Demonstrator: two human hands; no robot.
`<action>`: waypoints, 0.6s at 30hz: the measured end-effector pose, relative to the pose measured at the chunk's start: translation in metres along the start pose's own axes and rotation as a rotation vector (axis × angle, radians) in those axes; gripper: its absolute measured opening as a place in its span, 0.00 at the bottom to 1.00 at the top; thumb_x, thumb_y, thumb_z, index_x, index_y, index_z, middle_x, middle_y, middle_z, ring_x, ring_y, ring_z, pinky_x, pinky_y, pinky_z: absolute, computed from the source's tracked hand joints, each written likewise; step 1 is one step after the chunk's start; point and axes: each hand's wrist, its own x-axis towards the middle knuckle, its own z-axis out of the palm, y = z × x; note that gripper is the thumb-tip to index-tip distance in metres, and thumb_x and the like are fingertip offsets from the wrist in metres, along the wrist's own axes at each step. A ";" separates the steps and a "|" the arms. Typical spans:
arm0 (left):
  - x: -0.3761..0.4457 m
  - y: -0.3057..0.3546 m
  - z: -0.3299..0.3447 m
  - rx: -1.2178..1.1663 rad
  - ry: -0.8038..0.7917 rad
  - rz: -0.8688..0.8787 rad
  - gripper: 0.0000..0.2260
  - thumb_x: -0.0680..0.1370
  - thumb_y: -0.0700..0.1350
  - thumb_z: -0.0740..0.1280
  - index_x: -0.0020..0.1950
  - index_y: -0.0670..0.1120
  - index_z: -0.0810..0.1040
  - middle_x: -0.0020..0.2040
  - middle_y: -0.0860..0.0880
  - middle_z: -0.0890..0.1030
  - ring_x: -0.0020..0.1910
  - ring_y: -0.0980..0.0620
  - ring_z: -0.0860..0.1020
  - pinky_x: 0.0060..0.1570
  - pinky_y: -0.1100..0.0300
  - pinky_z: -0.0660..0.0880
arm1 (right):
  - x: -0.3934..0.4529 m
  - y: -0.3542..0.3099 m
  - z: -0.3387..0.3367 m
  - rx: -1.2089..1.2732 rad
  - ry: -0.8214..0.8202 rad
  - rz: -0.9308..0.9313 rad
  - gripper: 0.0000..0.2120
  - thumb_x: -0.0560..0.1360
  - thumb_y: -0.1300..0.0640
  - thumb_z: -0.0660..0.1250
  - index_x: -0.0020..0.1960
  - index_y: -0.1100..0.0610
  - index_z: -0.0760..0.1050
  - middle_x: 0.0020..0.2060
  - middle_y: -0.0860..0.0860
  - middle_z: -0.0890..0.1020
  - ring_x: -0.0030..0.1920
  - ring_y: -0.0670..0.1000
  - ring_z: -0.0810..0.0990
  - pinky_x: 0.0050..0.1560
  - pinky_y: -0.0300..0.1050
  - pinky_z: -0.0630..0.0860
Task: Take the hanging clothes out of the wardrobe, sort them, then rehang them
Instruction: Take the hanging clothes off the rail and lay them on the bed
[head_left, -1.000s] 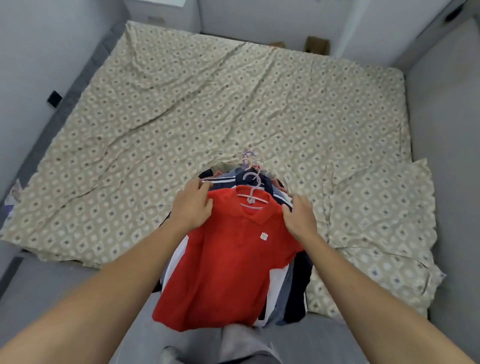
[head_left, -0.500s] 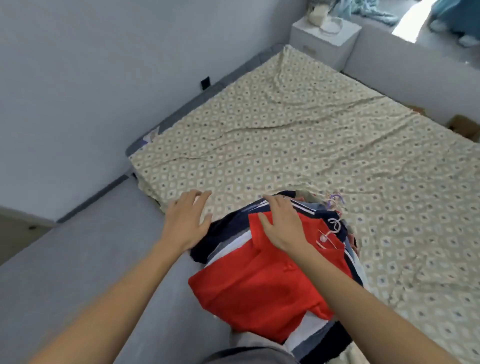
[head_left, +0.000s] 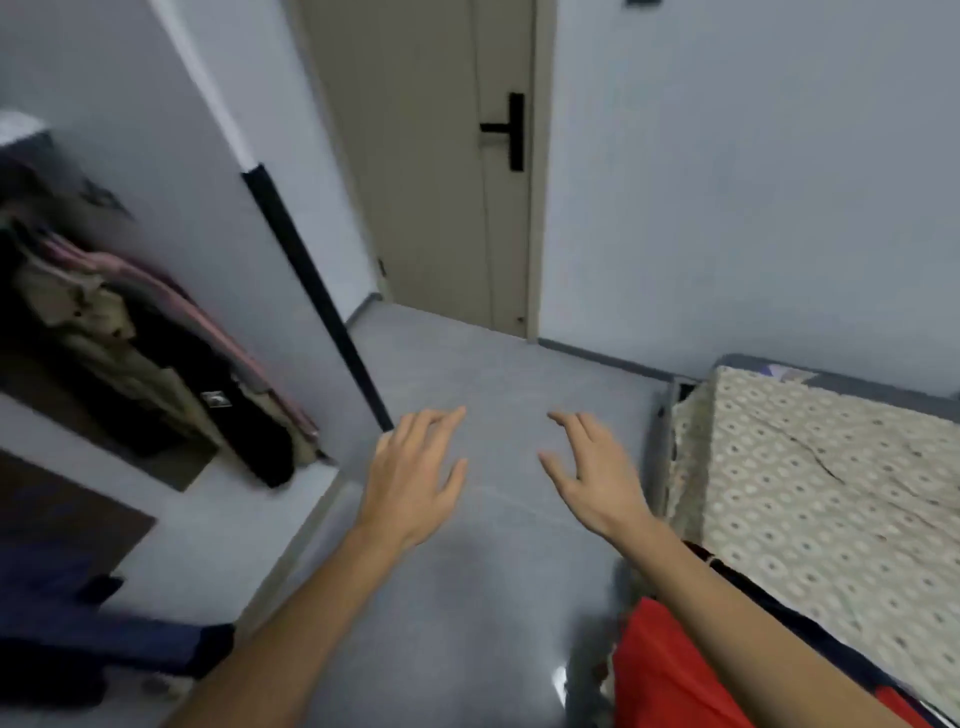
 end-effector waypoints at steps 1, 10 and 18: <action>-0.023 -0.030 -0.019 0.029 0.022 -0.073 0.25 0.81 0.56 0.62 0.77 0.51 0.70 0.65 0.50 0.76 0.63 0.46 0.74 0.56 0.48 0.74 | 0.012 -0.035 0.016 0.024 -0.021 -0.071 0.25 0.83 0.40 0.60 0.75 0.52 0.69 0.66 0.50 0.76 0.65 0.54 0.74 0.61 0.54 0.74; -0.157 -0.198 -0.129 0.191 0.224 -0.597 0.26 0.81 0.57 0.58 0.77 0.49 0.71 0.62 0.49 0.78 0.60 0.44 0.76 0.53 0.47 0.76 | 0.083 -0.264 0.131 0.143 -0.280 -0.524 0.24 0.83 0.38 0.58 0.74 0.50 0.68 0.64 0.49 0.74 0.66 0.53 0.72 0.65 0.53 0.72; -0.167 -0.274 -0.166 0.306 0.349 -0.868 0.25 0.82 0.57 0.59 0.75 0.46 0.72 0.58 0.48 0.77 0.55 0.45 0.76 0.46 0.48 0.75 | 0.181 -0.364 0.195 0.146 -0.440 -0.826 0.29 0.82 0.34 0.53 0.76 0.50 0.67 0.64 0.46 0.73 0.62 0.51 0.73 0.62 0.54 0.74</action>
